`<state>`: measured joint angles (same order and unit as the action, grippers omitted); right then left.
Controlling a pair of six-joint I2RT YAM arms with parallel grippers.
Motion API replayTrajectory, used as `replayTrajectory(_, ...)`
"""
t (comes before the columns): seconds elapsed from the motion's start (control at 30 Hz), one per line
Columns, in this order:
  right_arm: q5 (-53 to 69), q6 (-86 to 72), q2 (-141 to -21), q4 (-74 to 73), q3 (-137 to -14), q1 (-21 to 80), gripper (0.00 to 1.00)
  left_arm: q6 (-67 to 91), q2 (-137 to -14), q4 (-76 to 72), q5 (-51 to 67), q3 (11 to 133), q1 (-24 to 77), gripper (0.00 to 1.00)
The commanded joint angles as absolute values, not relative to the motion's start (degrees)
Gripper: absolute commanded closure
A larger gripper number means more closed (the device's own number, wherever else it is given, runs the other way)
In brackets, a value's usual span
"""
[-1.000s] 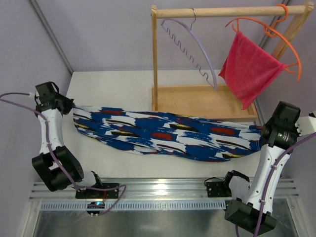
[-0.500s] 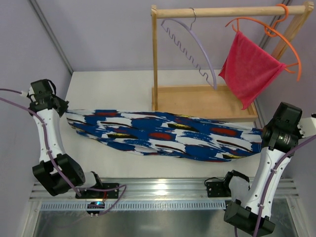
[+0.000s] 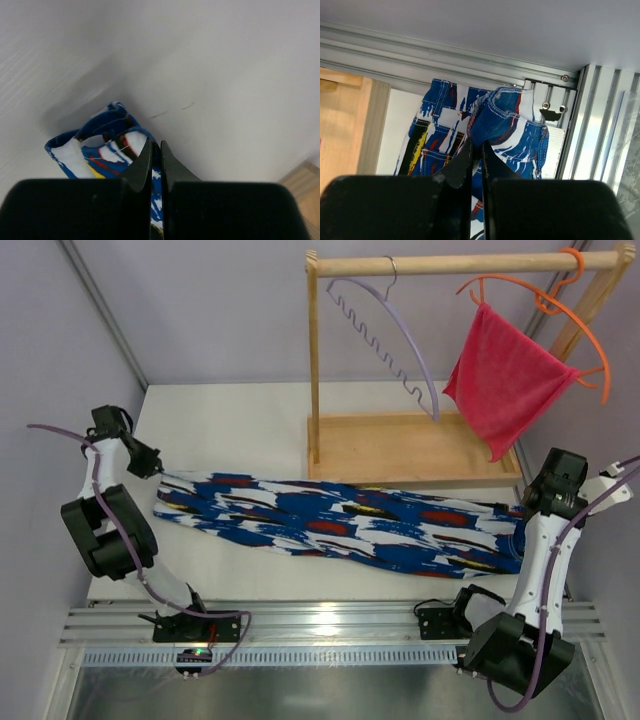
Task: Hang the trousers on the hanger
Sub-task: Fold the trousers
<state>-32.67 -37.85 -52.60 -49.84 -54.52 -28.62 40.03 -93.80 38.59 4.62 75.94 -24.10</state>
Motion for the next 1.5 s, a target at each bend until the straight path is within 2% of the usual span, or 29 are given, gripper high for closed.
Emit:
replayTrajectory(0.0,-33.31,-38.41,-56.77,-45.97,-55.02,-28.92,0.96,37.54,-98.08,44.11,-4.3,78.66,-24.34,1.0)
replayTrajectory(0.17,-32.96,-38.15,-60.9,-43.87,-54.58,-28.92,0.96,36.91,-97.22,45.35,-10.62,80.07,-24.34,1.0)
replayTrajectory(0.47,-34.54,-37.44,-65.92,-44.56,-56.86,-28.92,0.96,34.72,-87.72,49.3,-12.3,82.96,-24.26,1.0)
replayTrajectory(0.9,-37.53,-35.51,-58.37,-48.51,-56.69,-29.27,0.96,31.12,-75.85,53.0,-17.92,79.81,-24.35,1.0)
replayTrajectory(1.07,-39.02,-34.01,-56.34,-50.1,-56.51,-29.27,0.96,29.79,-72.7,50.55,-19.43,74.11,-24.35,1.0)
replayTrajectory(1.23,-37.8,-34.19,-58.44,-46.68,-54.93,-29.27,0.96,31.2,-76.19,49.57,-19.08,74.7,-24.43,1.0)
replayTrajectory(1.47,-32.27,-35.77,-68.63,-41.31,-55.9,-29.09,0.96,33.31,-88.14,44.39,-12.66,78.48,-24.35,0.99)
